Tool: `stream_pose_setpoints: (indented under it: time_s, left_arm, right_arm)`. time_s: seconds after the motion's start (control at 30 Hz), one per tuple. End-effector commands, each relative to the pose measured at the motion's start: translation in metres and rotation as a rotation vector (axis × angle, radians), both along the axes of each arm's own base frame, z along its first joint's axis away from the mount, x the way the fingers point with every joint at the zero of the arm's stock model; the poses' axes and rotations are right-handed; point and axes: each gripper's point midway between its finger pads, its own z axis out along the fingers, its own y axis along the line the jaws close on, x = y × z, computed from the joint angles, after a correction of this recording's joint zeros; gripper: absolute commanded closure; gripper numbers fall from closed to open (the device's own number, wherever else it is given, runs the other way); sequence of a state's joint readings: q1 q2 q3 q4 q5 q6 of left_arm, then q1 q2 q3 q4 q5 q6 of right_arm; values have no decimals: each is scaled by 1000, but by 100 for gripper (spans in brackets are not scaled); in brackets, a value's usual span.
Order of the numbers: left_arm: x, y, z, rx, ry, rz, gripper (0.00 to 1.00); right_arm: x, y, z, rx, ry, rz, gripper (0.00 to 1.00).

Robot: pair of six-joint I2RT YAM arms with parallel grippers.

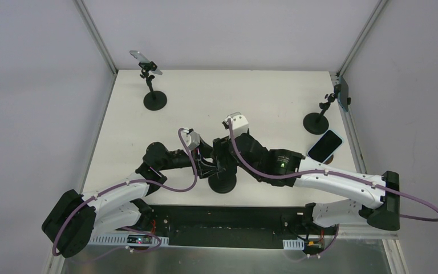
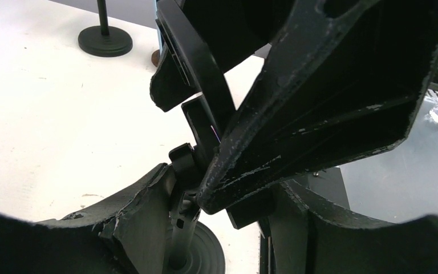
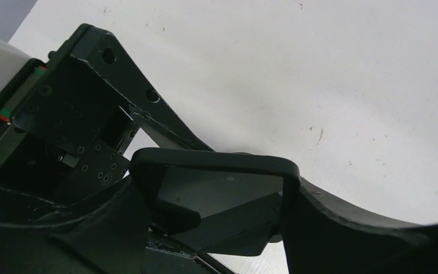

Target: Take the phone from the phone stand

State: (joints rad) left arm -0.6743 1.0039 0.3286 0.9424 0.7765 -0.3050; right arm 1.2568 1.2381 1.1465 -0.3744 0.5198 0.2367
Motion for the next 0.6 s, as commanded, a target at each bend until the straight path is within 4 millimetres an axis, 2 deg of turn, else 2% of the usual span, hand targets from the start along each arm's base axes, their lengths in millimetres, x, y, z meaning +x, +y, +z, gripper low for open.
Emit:
stream_pose_setpoints:
  time_s: [0.0,0.1,0.2,0.23,0.3,0.57]
  left_arm:
    - [-3,-2,26,-57,-38,-14,100]
    - [-4,-2,26,-55,-39,-23,100]
    - [-6,-3,26,-52,-33,-41,100]
    - [-6,-3,26,-51,-32,-46,100]
    - [-8,-3,27,-50,-35,-60,100]
    - [-19,-4,31,-50,-55,-119,100]
  right_arm:
    - [-1,-5,0,-70,-51,54,85]
    - [9,-17,-16,-162,-112,64,91]
    - [15,-25,-32,-187,-107,101,90]
    - [18,-27,-34,-176,-102,104,91]
    - [25,-31,-35,-153,-99,105,100]
    - [51,-52,-43,-205,-132,100,100]
